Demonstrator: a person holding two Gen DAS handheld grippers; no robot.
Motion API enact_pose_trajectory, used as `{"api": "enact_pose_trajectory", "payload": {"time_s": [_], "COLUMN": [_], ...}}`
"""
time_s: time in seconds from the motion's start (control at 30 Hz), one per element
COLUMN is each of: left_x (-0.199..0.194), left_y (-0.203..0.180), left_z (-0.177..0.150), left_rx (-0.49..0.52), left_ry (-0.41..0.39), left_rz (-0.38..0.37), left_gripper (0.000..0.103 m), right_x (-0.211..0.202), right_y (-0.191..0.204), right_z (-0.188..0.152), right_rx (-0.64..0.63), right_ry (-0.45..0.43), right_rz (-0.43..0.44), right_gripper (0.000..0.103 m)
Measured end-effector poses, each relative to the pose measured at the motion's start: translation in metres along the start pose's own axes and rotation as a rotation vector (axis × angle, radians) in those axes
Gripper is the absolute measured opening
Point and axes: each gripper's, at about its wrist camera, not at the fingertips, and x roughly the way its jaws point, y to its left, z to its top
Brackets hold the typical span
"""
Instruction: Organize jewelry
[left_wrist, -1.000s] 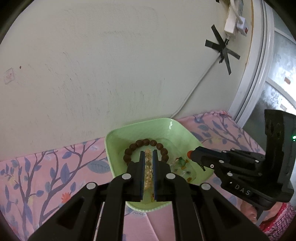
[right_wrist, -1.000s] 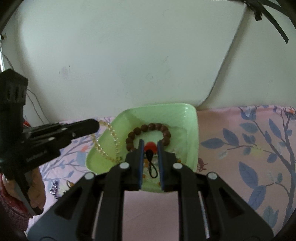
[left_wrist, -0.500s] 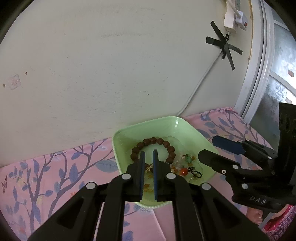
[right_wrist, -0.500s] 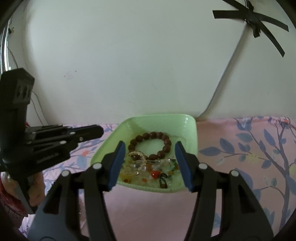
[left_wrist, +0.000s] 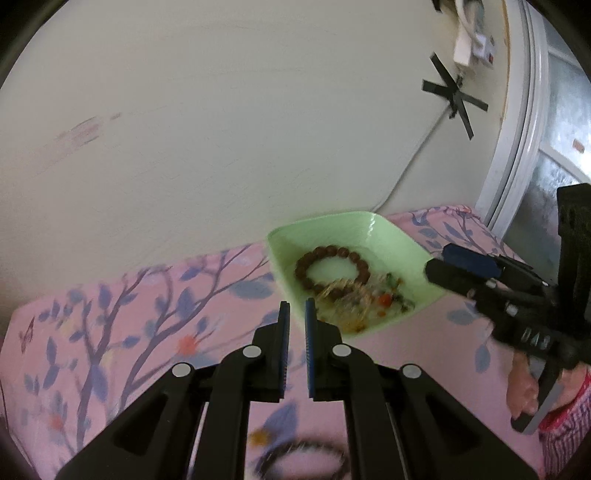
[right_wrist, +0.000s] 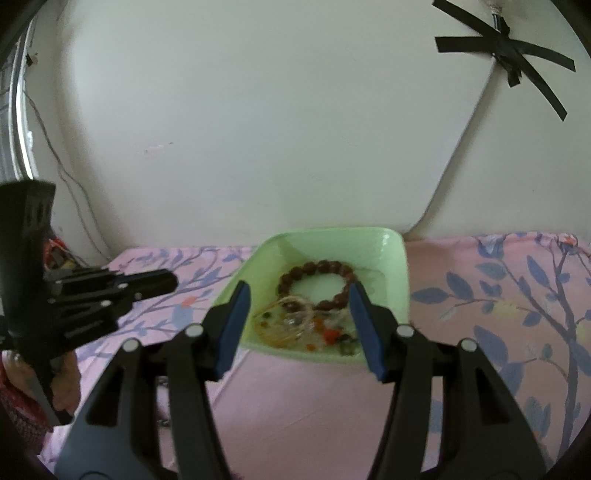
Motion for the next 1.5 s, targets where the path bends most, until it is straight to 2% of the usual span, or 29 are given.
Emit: {"api": "enact_pose_trajectory", "payload": {"time_s": [0.17, 0.27, 0.4, 0.53, 0.7, 0.77, 0.87, 0.97, 1.0, 1.07, 1.1, 1.33, 1.43, 1.5], "left_x": [-0.040, -0.061, -0.070, -0.062, -0.055, -0.049, -0.034, -0.016, -0.016, -0.011, -0.010, -0.051, -0.071, -0.077], "left_y": [0.050, 0.082, 0.104, 0.119, 0.117, 0.112, 0.109, 0.111, 0.112, 0.115, 0.119, 0.140, 0.140, 0.133], "left_z": [-0.036, -0.068, -0.103, -0.123, -0.125, -0.123, -0.122, -0.121, -0.121, -0.122, -0.124, -0.117, -0.113, -0.114], "left_rx": [-0.078, -0.139, -0.195, -0.284, -0.335, -0.329, -0.333, -0.356, -0.358, -0.371, -0.385, -0.420, -0.418, -0.402], "left_ry": [0.019, 0.048, 0.093, 0.138, 0.126, 0.131, 0.156, 0.171, 0.151, 0.155, 0.161, 0.059, 0.020, 0.028], "left_rz": [0.031, 0.047, 0.040, -0.005, -0.096, -0.111, -0.110, -0.123, -0.131, -0.163, -0.178, -0.195, -0.209, -0.207], "left_gripper": [0.000, 0.000, 0.000, 0.000, 0.000, 0.000, 0.007, 0.010, 0.010, 0.000, 0.000, 0.000, 0.000, 0.000], "right_x": [-0.005, -0.001, 0.008, 0.015, 0.029, 0.039, 0.061, 0.088, 0.096, 0.105, 0.103, 0.067, 0.051, 0.039], "right_y": [0.029, 0.054, 0.088, 0.118, 0.132, 0.135, 0.140, 0.147, 0.148, 0.148, 0.146, 0.140, 0.139, 0.136], "right_z": [-0.015, -0.029, -0.057, -0.084, -0.088, -0.082, -0.070, -0.067, -0.068, -0.071, -0.069, -0.061, -0.063, -0.066], "right_rx": [-0.033, -0.081, -0.154, -0.204, -0.217, -0.208, -0.211, -0.205, -0.209, -0.209, -0.191, -0.126, -0.108, -0.083], "right_ry": [0.056, 0.117, 0.202, 0.267, 0.288, 0.286, 0.304, 0.355, 0.377, 0.401, 0.386, 0.303, 0.285, 0.268], "right_rz": [0.074, 0.121, 0.180, 0.217, 0.184, 0.169, 0.149, 0.145, 0.129, 0.111, 0.117, 0.178, 0.206, 0.225], "right_gripper": [0.054, 0.054, 0.046, 0.041, 0.041, 0.041, 0.041, 0.041, 0.041, 0.006, 0.005, 0.004, 0.004, 0.004]}}
